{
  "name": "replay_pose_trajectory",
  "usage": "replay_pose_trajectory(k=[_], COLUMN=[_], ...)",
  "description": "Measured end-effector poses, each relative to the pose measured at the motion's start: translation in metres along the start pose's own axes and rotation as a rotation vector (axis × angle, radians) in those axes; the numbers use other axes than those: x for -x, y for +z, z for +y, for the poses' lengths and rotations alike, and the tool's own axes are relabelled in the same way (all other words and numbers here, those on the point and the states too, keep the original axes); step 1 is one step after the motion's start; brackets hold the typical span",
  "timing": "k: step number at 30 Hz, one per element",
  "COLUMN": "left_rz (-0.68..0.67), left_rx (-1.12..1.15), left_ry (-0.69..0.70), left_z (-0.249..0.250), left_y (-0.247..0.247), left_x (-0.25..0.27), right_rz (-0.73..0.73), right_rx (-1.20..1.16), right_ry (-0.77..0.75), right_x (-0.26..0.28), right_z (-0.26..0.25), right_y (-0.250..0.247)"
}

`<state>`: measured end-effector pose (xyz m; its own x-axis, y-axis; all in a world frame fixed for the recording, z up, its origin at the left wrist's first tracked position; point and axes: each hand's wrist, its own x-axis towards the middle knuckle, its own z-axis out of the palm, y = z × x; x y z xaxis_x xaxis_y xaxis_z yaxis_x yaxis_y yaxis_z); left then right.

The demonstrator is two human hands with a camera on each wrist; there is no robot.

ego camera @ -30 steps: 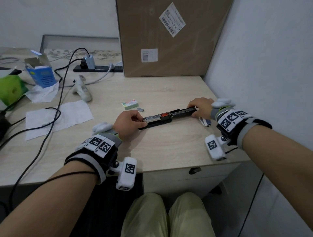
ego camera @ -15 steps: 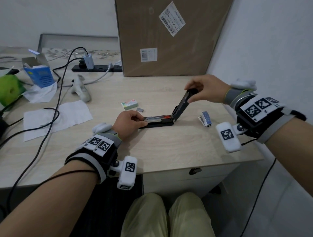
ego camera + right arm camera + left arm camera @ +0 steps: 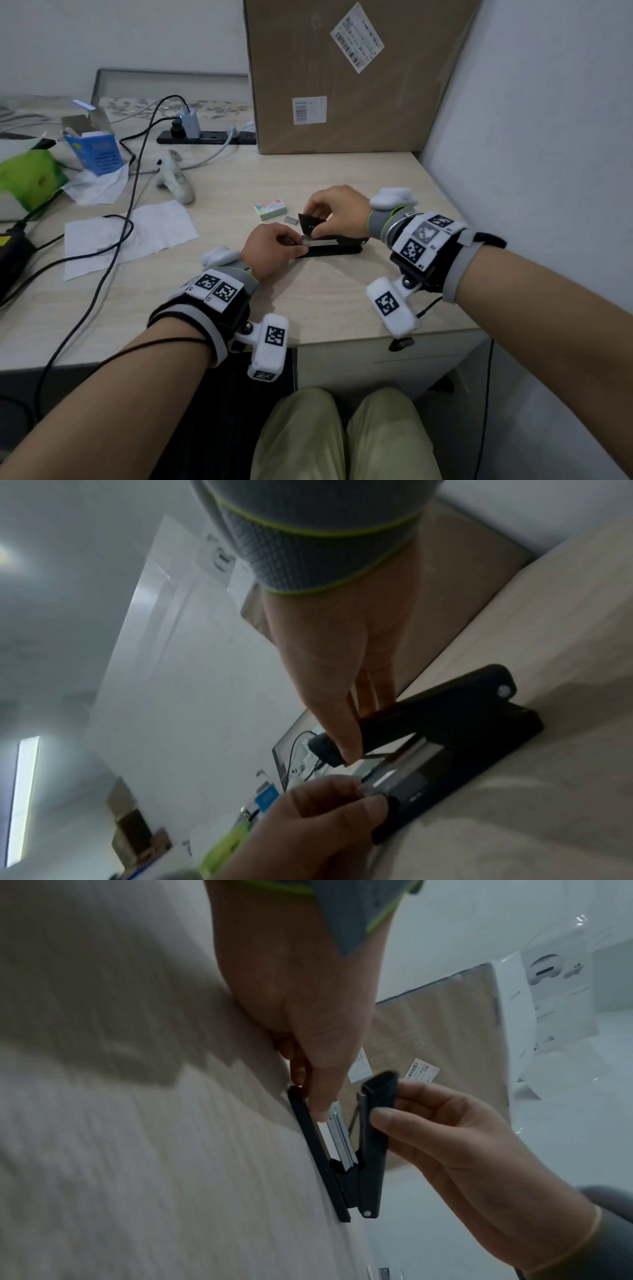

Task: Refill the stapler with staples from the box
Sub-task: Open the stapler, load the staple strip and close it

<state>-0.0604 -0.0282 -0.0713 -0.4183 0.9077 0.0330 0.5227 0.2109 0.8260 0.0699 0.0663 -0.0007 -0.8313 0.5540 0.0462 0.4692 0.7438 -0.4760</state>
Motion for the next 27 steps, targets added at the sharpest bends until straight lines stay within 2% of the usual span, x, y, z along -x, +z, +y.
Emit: replay_pose_trajectory(k=[9,19,27], left_rz=[-0.06,-0.114,-0.143], left_rx=[-0.161,-0.167,-0.17], left_ry=[0.08,0.079,0.085], left_z=[0.0,-0.002,-0.007], left_y=[-0.012,-0.02,-0.022], left_x=[0.004,0.004,-0.001], right_rz=[-0.082,-0.229,-0.261], right_rx=[0.14,0.418,0.438], right_ry=[0.017,0.066,0.062], right_x=[0.0,-0.011,-0.02], right_z=[0.001,-0.005,-0.004], right_y=[0.007,0.005,0.004])
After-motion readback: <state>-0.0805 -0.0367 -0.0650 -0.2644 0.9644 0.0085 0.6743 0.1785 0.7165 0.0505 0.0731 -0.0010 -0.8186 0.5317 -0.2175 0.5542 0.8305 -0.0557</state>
